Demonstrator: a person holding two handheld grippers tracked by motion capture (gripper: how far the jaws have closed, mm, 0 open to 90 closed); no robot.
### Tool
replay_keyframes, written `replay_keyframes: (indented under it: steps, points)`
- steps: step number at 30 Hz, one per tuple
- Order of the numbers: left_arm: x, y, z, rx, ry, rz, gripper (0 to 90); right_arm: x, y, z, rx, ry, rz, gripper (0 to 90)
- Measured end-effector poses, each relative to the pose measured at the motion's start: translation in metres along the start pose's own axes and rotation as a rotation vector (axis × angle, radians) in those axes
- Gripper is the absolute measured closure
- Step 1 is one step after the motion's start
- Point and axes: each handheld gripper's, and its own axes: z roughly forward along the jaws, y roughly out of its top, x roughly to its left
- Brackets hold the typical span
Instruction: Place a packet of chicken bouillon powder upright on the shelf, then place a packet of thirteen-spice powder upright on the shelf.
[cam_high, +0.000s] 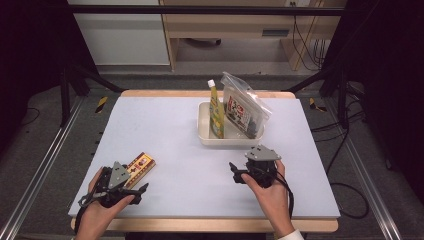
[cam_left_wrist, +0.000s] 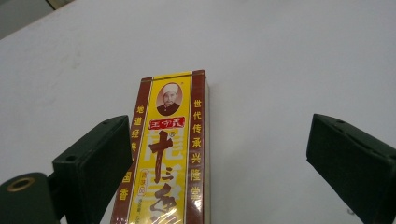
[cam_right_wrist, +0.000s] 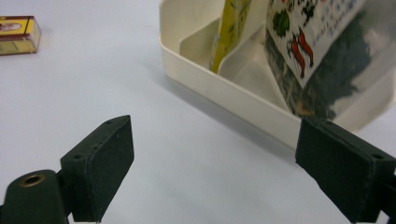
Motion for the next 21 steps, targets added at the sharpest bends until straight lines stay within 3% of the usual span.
replay_keyframes:
  steps: [3, 7, 12, 15, 19, 21]
  points:
    - [0.004, 0.002, -0.002, 0.003, -0.007, -0.017, 8.1, -0.003, -0.007, -0.004, 0.006, 0.007, 0.016, 11.7]
    - [0.013, 0.012, 0.000, 0.062, -0.003, -0.018, 8.3, -0.006, -0.008, -0.008, 0.004, 0.014, 0.005, 10.0]
    - [0.029, 0.027, 0.007, 0.223, -0.039, -0.037, 9.0, -0.008, -0.016, -0.008, 0.011, 0.032, 0.015, 9.1]
    - [0.035, 0.037, 0.011, 0.326, -0.052, -0.010, 9.0, -0.004, -0.021, -0.006, 0.022, 0.044, 0.005, 8.7]
    - [0.042, 0.044, 0.019, 0.436, -0.122, -0.020, 9.2, 0.001, -0.021, -0.005, 0.039, 0.029, -0.039, 9.3]
    - [0.043, 0.045, 0.022, 0.482, -0.109, 0.005, 9.5, 0.000, -0.021, -0.007, 0.037, 0.027, -0.038, 9.5]
